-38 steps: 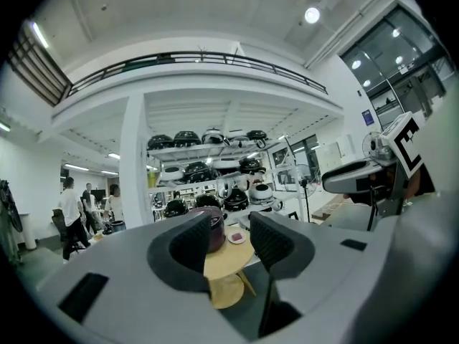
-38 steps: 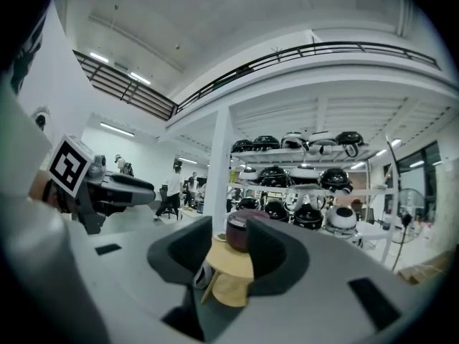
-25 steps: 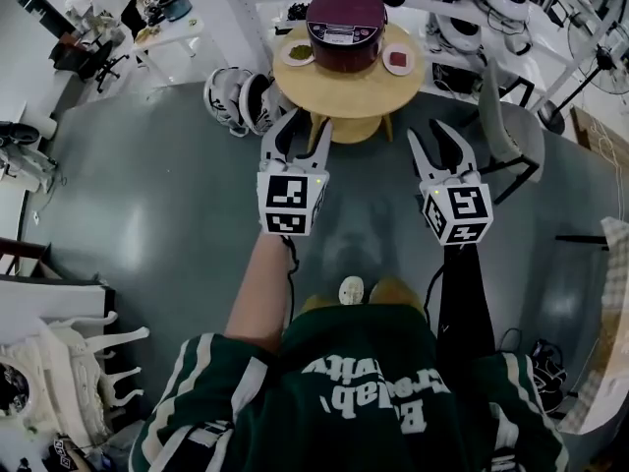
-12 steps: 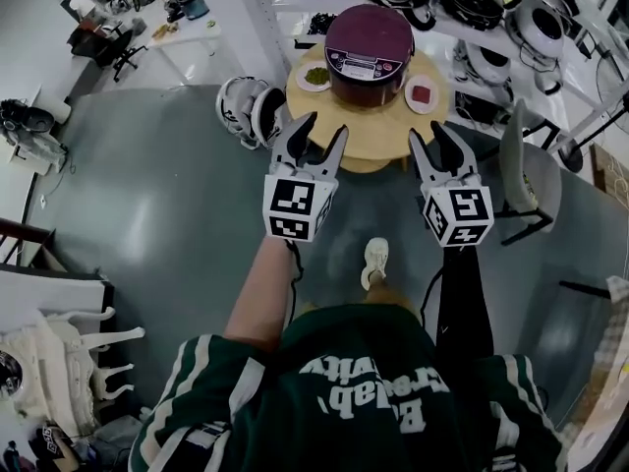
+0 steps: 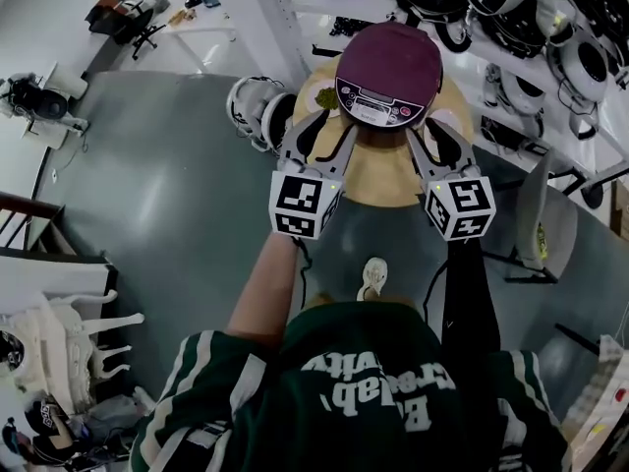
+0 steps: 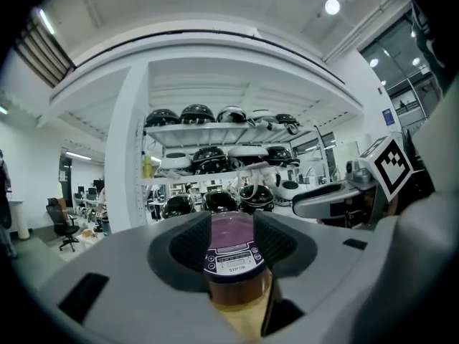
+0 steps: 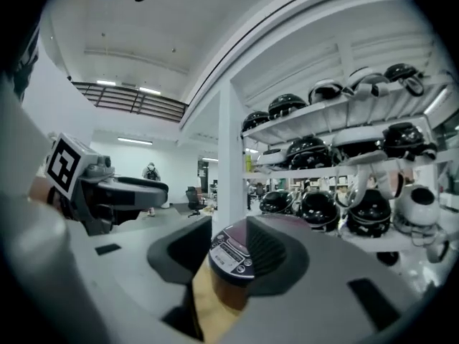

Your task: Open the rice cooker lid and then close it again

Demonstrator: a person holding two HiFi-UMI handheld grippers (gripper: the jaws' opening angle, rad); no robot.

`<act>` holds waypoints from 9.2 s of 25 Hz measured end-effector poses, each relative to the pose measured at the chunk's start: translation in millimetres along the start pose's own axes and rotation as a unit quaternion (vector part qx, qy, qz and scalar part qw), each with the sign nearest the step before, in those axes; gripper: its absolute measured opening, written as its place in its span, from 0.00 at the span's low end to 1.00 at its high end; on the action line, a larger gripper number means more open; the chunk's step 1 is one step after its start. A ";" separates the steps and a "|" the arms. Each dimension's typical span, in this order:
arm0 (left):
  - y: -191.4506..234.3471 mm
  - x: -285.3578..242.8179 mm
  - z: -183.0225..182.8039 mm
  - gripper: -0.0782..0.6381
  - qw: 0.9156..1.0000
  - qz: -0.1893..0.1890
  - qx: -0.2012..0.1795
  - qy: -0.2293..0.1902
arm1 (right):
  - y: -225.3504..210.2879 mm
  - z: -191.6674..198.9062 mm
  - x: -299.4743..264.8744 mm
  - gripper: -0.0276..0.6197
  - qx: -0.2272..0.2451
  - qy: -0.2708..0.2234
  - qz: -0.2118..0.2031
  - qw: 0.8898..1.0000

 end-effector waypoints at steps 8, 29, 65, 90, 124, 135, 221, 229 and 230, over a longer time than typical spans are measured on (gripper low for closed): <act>22.6 -60.2 20.1 0.33 1.000 -0.001 0.012 0.029 | -19.1 23.7 -69.3 0.29 -0.026 0.038 -0.062 0.997; 106.9 -152.4 62.1 0.33 0.983 0.153 0.014 0.102 | 10.1 64.4 -175.1 0.31 -0.049 0.197 -0.039 0.978; 146.9 -166.7 76.9 0.32 0.961 0.244 0.047 0.120 | 25.7 66.4 -187.7 0.39 -0.021 0.243 0.078 0.967; 178.8 -274.9 -71.2 0.36 0.976 0.205 0.058 0.039 | -168.1 -48.3 -187.2 0.42 -0.078 0.028 0.160 0.984; 160.8 -351.7 -141.9 0.34 0.959 0.245 0.127 0.069 | -251.5 -97.2 -211.7 0.39 -0.142 0.001 0.110 0.984; 153.1 -262.5 -72.5 0.34 0.950 0.282 0.077 0.109 | -151.6 -53.2 -165.2 0.34 -0.136 0.066 0.107 0.983; 20.9 -15.8 -45.5 0.11 0.993 0.111 0.025 -0.008 | 5.7 -33.6 42.5 0.05 0.009 0.042 0.179 0.983; 5.0 -1.1 -47.4 0.11 0.994 0.112 0.009 -0.013 | 8.3 -39.0 58.5 0.05 0.023 0.037 0.185 0.982; 3.7 -0.4 -47.7 0.11 0.994 0.112 0.008 -0.012 | 8.4 -39.0 59.4 0.05 0.023 0.037 0.184 0.982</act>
Point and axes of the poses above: the fingertips, and each gripper's own axes: x backward along the fingers, y to its left, z out of its underside, the point moved 5 cm from there along x, backward along the fingers, and after that the axes turned 11 degrees about x, right-handed, at the moved point
